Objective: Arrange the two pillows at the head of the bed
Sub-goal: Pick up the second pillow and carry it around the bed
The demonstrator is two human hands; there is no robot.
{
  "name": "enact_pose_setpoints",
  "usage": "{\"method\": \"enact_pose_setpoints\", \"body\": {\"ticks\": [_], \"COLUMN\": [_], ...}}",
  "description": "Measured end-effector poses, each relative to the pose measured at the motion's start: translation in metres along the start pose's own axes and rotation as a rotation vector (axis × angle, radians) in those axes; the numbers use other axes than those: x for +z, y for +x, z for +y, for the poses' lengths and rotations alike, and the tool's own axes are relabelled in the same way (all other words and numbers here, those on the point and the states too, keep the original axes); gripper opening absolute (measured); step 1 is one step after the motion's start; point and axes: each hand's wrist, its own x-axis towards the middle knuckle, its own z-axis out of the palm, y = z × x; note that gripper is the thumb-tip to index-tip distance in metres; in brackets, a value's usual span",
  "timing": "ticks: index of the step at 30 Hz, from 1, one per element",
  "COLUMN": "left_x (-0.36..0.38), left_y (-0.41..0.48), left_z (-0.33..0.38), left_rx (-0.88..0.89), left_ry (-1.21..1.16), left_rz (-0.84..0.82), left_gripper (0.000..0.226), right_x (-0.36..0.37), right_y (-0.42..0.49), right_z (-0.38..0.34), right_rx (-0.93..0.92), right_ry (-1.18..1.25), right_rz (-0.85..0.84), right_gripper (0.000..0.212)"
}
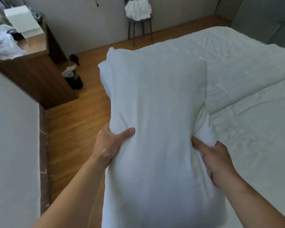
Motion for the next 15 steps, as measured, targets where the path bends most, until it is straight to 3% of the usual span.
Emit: {"method": "enact_pose_setpoints", "body": {"ticks": [5, 11, 15], "left_x": [-0.069, -0.159, -0.217], "left_y": [0.007, 0.059, 0.108], "left_z": [-0.019, -0.048, -0.050], "left_rx": [-0.008, -0.017, -0.022], "left_ry": [-0.024, -0.047, -0.056], "left_rz": [0.043, 0.000, -0.041], "left_gripper": [0.066, 0.113, 0.097], "right_x": [0.069, 0.170, 0.246], "right_y": [-0.018, -0.003, 0.018], "right_z": [0.000, -0.002, -0.009], "right_rx": [0.016, 0.012, -0.013], "right_ry": [-0.047, -0.172, -0.222], "right_rz": [-0.076, -0.125, -0.144], "right_gripper": [0.044, 0.042, 0.041]}}
